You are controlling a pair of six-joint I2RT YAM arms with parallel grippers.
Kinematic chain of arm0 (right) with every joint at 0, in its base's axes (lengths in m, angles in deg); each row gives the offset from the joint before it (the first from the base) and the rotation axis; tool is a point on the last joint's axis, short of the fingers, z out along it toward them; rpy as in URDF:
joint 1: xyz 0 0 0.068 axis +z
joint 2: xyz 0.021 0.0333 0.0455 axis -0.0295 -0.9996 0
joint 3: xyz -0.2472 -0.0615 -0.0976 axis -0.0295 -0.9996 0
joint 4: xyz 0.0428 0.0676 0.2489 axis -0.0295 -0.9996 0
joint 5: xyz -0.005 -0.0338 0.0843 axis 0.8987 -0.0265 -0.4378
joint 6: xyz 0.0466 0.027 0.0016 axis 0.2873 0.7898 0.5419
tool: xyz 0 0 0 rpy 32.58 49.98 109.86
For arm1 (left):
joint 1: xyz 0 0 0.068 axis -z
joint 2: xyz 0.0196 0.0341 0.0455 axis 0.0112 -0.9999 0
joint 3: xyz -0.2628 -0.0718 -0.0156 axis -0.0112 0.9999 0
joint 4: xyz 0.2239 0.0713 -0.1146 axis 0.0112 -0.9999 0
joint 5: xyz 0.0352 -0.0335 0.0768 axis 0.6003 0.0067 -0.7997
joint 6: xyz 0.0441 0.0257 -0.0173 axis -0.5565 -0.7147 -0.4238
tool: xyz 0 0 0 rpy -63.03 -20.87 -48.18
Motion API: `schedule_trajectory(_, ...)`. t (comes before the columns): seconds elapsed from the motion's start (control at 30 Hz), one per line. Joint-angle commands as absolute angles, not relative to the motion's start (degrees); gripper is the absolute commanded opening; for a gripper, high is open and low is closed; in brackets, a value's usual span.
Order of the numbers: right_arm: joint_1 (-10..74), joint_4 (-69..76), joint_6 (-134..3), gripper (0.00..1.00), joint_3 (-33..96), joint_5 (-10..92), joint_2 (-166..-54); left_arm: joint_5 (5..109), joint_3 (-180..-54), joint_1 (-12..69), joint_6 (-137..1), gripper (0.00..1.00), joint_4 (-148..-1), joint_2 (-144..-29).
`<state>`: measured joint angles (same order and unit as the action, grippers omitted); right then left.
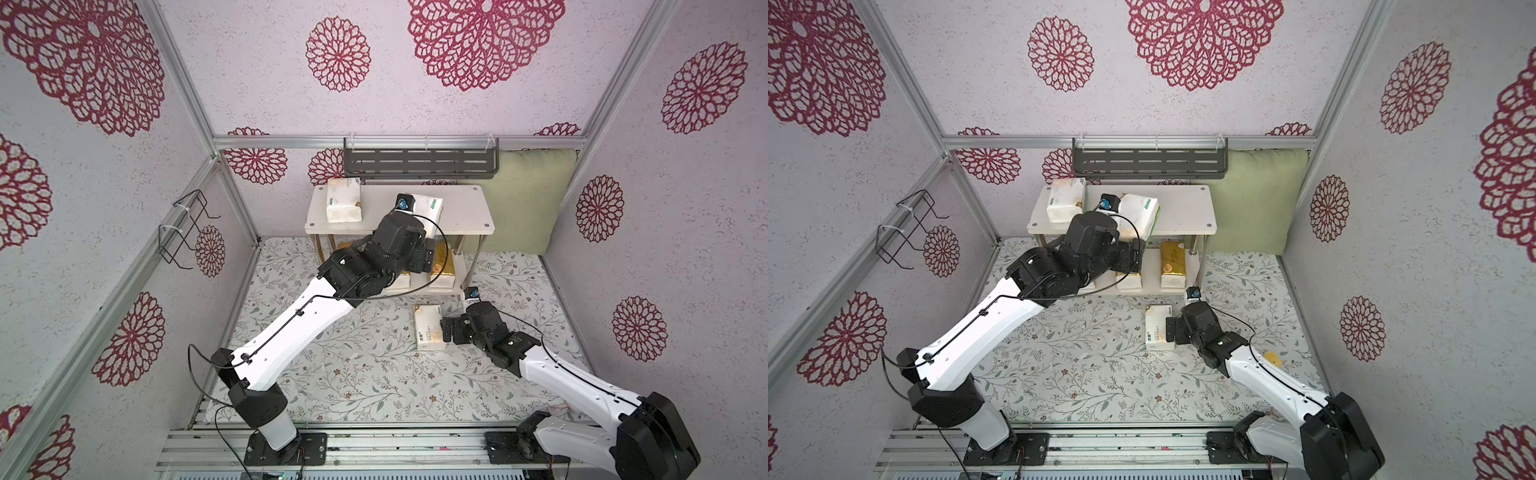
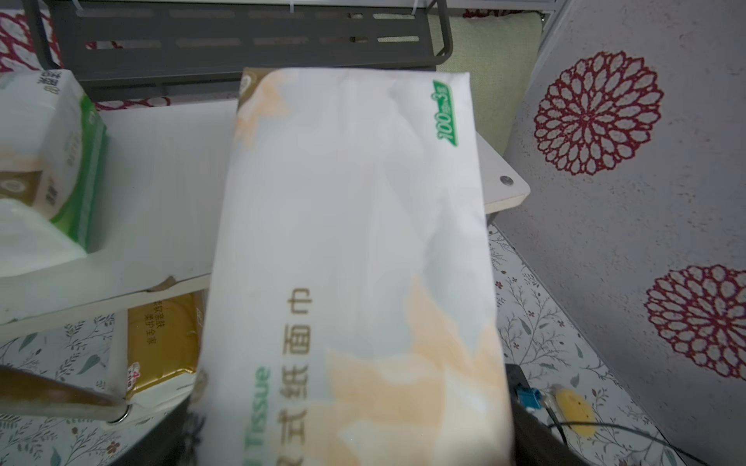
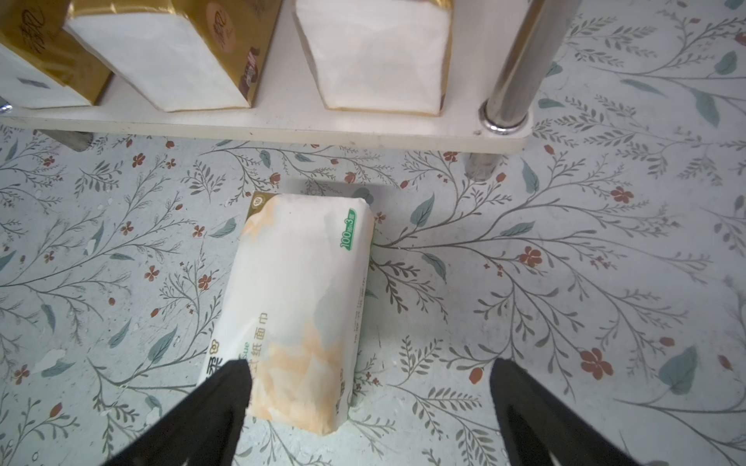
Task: Place the tissue boxes on the shelf by color
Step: Place a box of tissues on the shelf.
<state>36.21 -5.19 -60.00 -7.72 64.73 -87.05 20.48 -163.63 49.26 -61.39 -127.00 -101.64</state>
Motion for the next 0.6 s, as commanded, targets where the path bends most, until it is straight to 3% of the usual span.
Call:
schedule_trajectory(0.0, 36.0, -5.5, -60.5, 0.99, -7.8, 64.4, -85.3, 21.5, -168.4, 46.7, -62.6, 0.89, -126.6, -104.0)
schedule_trajectory(0.57, 36.0, -2.8, -59.7, 0.99, -9.3, 62.4, -86.7, 15.0, -182.7, 40.3, -59.2, 0.92, -126.2, -119.8)
